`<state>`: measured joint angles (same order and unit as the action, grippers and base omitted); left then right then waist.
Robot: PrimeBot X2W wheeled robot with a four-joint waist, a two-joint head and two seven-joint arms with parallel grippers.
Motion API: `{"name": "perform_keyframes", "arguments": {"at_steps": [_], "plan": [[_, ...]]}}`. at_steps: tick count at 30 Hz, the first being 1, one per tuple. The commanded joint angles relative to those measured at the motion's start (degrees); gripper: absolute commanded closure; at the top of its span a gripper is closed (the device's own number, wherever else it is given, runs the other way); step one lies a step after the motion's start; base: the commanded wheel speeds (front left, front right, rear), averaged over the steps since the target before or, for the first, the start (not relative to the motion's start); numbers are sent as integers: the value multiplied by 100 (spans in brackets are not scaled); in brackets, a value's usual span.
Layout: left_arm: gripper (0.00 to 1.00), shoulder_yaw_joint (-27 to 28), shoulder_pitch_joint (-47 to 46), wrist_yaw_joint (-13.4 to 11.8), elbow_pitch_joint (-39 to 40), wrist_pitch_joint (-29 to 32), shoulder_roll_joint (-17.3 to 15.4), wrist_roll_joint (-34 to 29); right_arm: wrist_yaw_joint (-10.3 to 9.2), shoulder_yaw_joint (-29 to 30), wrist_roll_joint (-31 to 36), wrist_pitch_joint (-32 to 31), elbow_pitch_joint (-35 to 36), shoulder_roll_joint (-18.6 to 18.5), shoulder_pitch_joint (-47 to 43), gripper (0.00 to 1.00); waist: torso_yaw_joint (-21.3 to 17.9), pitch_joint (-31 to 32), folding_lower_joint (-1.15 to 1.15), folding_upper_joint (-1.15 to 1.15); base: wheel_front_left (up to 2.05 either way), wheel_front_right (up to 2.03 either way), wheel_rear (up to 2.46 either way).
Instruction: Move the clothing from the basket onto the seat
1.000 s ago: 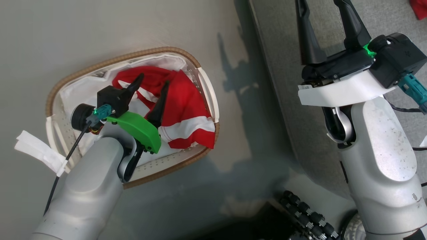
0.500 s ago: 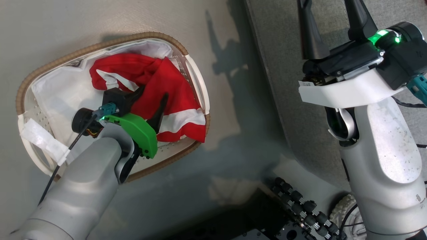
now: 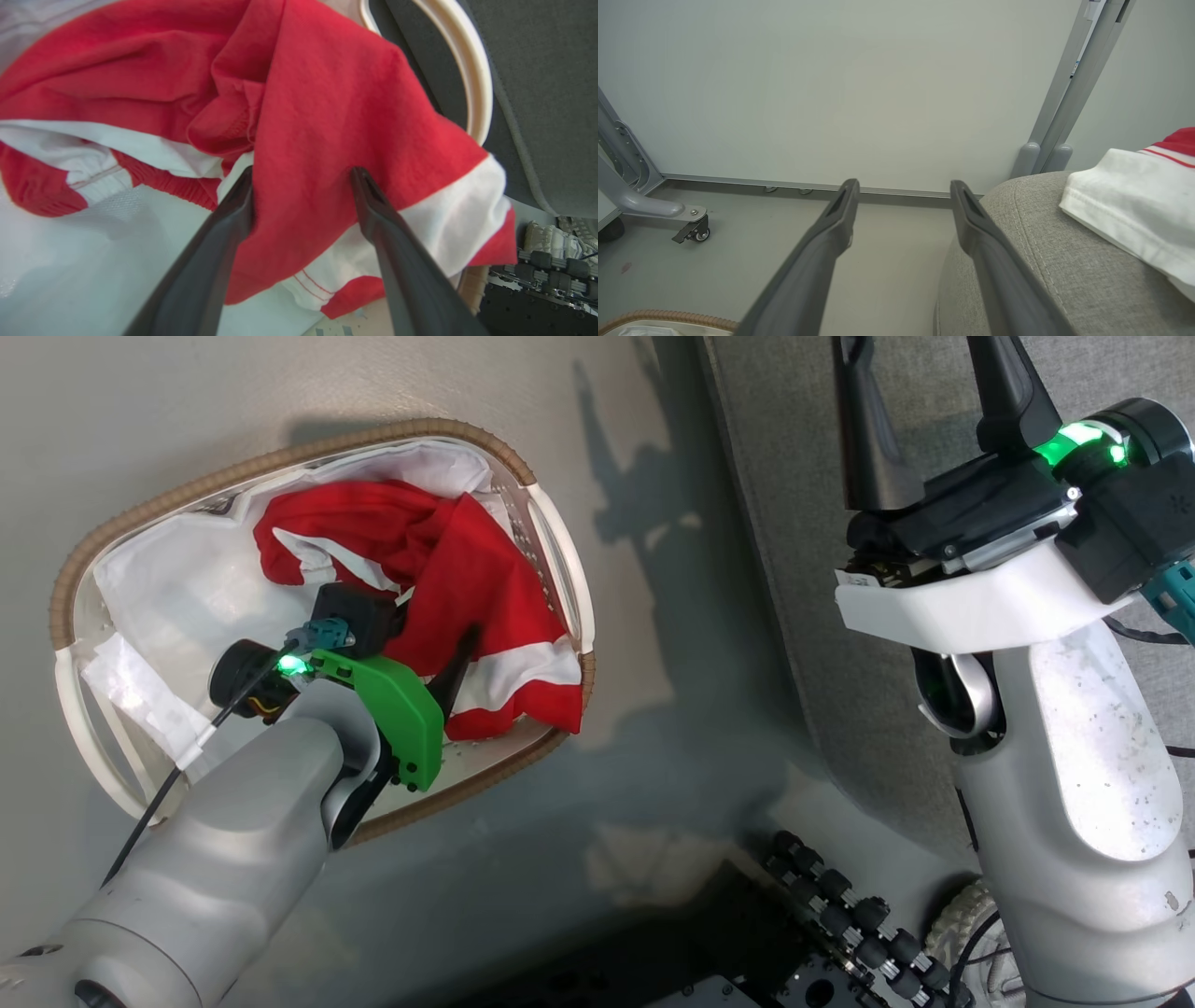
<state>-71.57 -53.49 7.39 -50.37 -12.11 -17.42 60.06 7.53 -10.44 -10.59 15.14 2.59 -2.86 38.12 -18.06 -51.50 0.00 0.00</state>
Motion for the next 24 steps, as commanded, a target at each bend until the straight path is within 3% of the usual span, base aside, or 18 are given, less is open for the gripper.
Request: {"name": "perform_keyframes", "arguments": {"at_steps": [1,2,3,12,18,24], "plan": [[41,-45,-113,13,-51,12,-53,50,-8,-13,9,1,22,-12,-55,0,4,18,0,0,0,0,0],[75,-75,-122,13,-74,6,-50,50,-8,-16,2,1,21,-12,-49,0,4,27,0,0,0,0,0],[100,-103,-136,13,-96,-13,-42,61,-8,-21,-5,1,22,-12,-38,0,3,40,0,0,0,0,0],[100,-173,-45,13,-66,-168,-65,191,-8,-69,-86,1,-84,-12,97,0,-43,190,0,0,0,0,0],[100,-182,284,13,102,-307,-111,319,-8,-117,-145,1,-362,-13,120,0,-51,628,0,0,0,0,0],[100,331,712,13,532,-306,-45,30,-8,-96,-77,1,-703,-12,-87,0,195,1270,0,0,0,0,0]]}}
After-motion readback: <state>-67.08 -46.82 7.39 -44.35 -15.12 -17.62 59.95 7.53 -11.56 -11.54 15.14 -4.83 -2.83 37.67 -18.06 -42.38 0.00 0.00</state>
